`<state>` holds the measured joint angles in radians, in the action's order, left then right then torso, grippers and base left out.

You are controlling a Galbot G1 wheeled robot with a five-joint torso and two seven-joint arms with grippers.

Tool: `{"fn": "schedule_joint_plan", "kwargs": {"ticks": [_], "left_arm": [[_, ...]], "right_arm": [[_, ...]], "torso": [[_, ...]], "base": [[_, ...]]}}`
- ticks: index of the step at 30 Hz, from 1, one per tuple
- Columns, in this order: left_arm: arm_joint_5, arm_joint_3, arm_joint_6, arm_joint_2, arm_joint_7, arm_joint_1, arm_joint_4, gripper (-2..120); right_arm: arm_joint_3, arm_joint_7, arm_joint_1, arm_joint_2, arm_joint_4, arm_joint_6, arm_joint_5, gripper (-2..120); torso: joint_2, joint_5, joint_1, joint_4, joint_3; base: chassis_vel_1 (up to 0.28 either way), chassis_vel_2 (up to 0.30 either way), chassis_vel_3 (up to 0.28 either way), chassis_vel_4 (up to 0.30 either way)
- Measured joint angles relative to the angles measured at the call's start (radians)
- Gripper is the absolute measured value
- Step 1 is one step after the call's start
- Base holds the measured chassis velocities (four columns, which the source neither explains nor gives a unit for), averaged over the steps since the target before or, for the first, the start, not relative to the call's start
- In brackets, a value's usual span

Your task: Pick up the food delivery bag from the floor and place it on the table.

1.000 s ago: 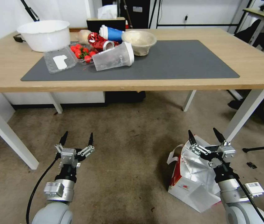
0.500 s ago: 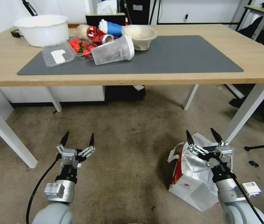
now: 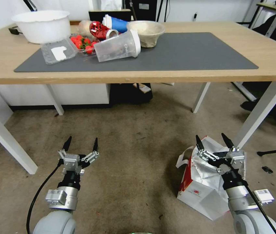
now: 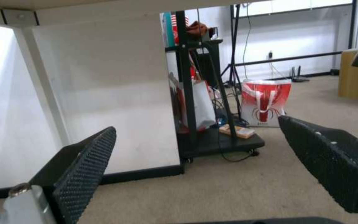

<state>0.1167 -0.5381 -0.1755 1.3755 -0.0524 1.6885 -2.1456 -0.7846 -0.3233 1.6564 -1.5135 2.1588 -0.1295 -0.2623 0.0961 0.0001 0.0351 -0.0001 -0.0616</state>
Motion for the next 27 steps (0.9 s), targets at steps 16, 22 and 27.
{"fn": "schedule_joint_plan", "kwargs": {"ticks": [16, 22, 27], "left_arm": [[-0.002, 0.01, 0.005, 0.0, -0.001, -0.009, 0.004, 98], [-0.002, 0.01, 0.005, -0.001, -0.004, -0.013, 0.009, 98], [-0.002, 0.012, 0.006, -0.001, -0.004, -0.017, 0.013, 98]], "right_arm": [[0.002, 0.005, -0.001, -0.009, 0.001, -0.001, -0.003, 100], [0.001, 0.006, -0.001, -0.009, 0.001, -0.002, -0.003, 100], [0.003, 0.009, 0.001, -0.009, 0.001, -0.002, -0.003, 100]], "torso": [[-0.059, 0.0, -0.004, 0.0, 0.056], [-0.078, -0.0001, -0.007, 0.0, 0.062], [-0.081, -0.0001, -0.009, 0.0, 0.062]], "base": [[0.0, 0.0, 0.0, 0.0], [0.0, 0.0, 0.0, 0.0], [0.0, 0.0, 0.0, 0.0]]}}
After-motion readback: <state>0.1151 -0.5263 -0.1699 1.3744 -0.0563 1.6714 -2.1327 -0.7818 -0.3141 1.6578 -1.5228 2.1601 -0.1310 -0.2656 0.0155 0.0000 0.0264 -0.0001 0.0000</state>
